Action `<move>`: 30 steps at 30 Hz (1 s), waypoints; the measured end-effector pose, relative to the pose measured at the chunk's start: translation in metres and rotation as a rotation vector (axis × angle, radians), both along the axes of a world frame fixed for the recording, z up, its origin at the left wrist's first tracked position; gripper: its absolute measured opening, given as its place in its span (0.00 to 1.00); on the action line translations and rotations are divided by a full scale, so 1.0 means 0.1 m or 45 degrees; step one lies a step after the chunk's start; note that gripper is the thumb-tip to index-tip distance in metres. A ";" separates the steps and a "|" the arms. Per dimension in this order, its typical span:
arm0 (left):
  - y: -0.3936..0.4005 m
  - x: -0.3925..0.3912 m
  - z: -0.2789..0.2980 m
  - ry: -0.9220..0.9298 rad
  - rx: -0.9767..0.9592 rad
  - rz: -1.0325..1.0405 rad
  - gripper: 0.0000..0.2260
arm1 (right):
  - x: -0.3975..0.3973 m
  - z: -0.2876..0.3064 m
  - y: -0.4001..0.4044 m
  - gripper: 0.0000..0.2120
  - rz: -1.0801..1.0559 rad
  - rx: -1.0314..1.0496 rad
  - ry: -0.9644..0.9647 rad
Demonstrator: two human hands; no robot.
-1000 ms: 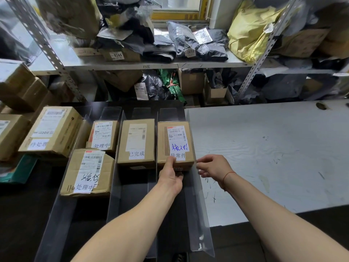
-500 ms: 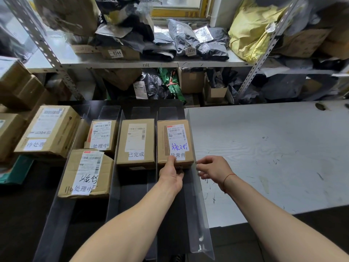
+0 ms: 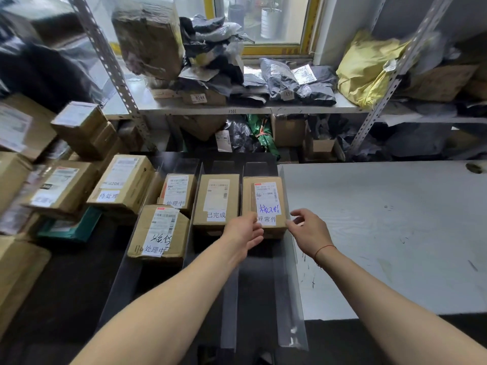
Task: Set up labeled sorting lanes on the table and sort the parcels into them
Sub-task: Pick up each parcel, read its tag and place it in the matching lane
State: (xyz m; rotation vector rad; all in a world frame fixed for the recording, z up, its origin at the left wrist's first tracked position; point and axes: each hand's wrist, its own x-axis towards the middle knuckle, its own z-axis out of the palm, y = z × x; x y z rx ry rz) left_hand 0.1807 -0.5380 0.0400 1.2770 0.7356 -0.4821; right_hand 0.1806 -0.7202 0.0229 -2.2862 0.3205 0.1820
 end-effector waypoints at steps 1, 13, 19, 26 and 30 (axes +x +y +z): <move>0.07 0.00 0.06 -0.054 0.079 -0.049 0.09 | 0.01 0.08 0.05 0.14 0.028 0.004 -0.035; 1.61 -0.31 0.54 -0.715 1.334 -0.675 0.12 | -0.16 0.78 1.12 0.09 0.347 -0.226 -0.227; 2.81 -0.54 0.71 -0.795 1.495 -0.719 0.13 | -0.34 1.00 2.33 0.08 0.414 -0.268 -0.244; 4.12 -0.63 0.91 -0.849 1.531 -0.790 0.13 | -0.45 1.16 3.60 0.07 0.422 -0.256 -0.274; 4.64 -0.51 0.99 -0.840 1.545 -0.799 0.14 | -0.30 1.21 4.12 0.07 0.470 -0.231 -0.272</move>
